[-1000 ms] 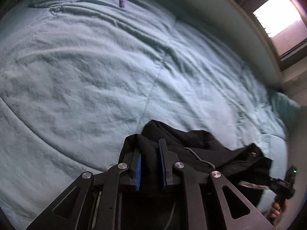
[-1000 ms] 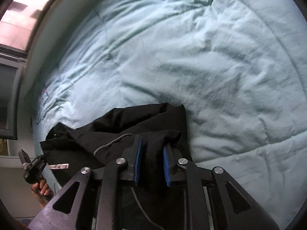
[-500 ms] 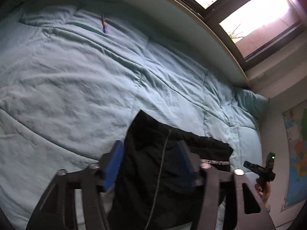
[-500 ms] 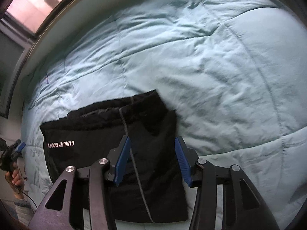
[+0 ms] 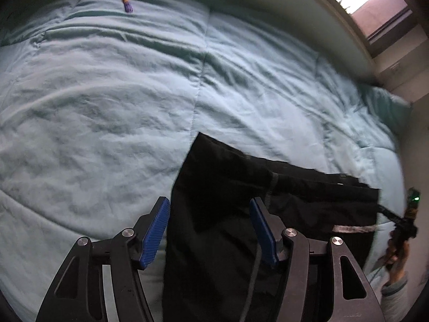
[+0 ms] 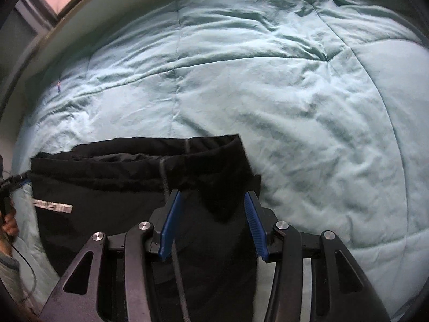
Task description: Fold large clothes
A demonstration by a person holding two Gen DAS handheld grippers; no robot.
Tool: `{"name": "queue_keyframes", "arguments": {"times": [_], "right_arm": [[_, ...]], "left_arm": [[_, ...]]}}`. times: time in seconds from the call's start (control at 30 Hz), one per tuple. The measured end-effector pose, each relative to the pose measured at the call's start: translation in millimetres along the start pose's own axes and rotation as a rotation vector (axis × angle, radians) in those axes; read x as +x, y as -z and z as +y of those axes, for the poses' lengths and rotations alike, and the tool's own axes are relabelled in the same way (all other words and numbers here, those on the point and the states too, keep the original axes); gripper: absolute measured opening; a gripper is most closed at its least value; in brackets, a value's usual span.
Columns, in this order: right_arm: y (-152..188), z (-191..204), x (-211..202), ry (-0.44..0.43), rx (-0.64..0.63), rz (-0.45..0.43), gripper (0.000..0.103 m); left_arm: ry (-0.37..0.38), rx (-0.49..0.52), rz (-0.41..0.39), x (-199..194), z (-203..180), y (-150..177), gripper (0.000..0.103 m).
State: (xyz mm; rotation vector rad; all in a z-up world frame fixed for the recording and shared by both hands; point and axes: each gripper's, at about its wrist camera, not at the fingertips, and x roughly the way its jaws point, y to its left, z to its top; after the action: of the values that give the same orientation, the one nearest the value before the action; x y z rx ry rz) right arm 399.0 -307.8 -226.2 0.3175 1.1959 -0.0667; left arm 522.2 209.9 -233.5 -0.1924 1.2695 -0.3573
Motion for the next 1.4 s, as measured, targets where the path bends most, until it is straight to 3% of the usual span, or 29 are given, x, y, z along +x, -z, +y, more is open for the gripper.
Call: {"name": "queue_keyframes", "arguments": {"times": [0.1,0.17,0.3,0.33,0.37,0.4,0.43,0.53,0.57,0.7,0.83,0.93,1.0,1.07,1.1,1.2,1.27,1.33,1.4], "right_arm": [[-6.3,-2.1,15.1,0.011,-0.043,0.013,0.053],[-12.0,-5.8,28.2,0.025,-0.051,0.021,0.062],[-23.2,-12.1,54.7,-0.029,-0.032,0.033,0.064],[-23.5,-10.7,56.1,-0.031,-0.027,0.028,0.051],[-22.7,-7.9,56.5,-0.049,-0.027,0.018,0.029],[-21.1,-4.1,55.6,-0.051,-0.034,0.020,0.022],[-17.5,1.8,51.1,-0.020,-0.054,0.005,0.018],[0.0,17.1,18.2,0.097,-0.128,-0.087,0.014],[5.5,17.0,2.8,0.127,-0.122,-0.117,0.013],[-2.4,14.1,-51.2,0.195,-0.121,-0.228,0.010],[-43.3,28.4,-59.4,0.304,-0.165,-0.292,0.009],[-73.1,21.0,-18.1,0.310,-0.119,-0.234,0.009],[-77.9,17.5,27.0,0.310,-0.117,-0.147,0.009],[-71.6,17.2,80.2,0.321,-0.141,-0.033,0.009],[-65.6,17.2,102.0,0.328,-0.147,0.015,0.009],[-56.6,25.7,120.5,0.382,-0.195,0.042,0.010],[-58.5,26.1,114.5,0.387,-0.198,0.042,0.016],[-60.6,21.5,103.4,0.382,-0.186,0.039,0.028],[-60.1,13.1,77.0,0.362,-0.147,0.008,0.033]], "left_arm": [[0.028,-0.019,0.036,17.4,5.8,-3.7,0.064],[0.027,-0.024,0.052,28.0,8.6,-7.1,0.064],[0.059,-0.043,0.074,45.7,8.7,-12.1,0.064],[0.058,-0.047,0.077,50.3,8.2,-12.5,0.064],[0.053,-0.053,0.071,54.6,7.8,-12.1,0.063],[0.052,-0.059,0.062,55.8,7.2,-10.9,0.057],[0.068,-0.058,0.052,55.2,4.8,-8.3,0.037],[0.029,-0.014,-0.057,28.9,-5.1,7.1,0.016],[0.048,-0.027,-0.103,13.6,-5.6,12.7,0.013],[0.119,-0.037,-0.239,-35.7,-16.1,1.7,0.012],[0.016,0.041,-0.313,-42.5,-49.4,-36.1,0.012],[-0.077,0.002,-0.250,-0.6,-44.6,-56.4,0.013],[-0.151,-0.026,-0.154,44.5,-30.5,-58.1,0.013],[-0.164,-0.068,-0.029,94.5,-13.0,-51.2,0.021],[-0.167,-0.081,-0.013,107.1,-8.3,-47.8,0.023],[-0.165,-0.082,-0.029,105.7,-6.8,-48.8,0.029],[-0.150,-0.081,-0.030,95.8,-3.9,-54.0,0.036],[-0.110,-0.102,-0.045,80.4,3.7,-60.5,0.038],[-0.021,-0.166,-0.080,53.7,20.9,-63.8,0.040]]}}
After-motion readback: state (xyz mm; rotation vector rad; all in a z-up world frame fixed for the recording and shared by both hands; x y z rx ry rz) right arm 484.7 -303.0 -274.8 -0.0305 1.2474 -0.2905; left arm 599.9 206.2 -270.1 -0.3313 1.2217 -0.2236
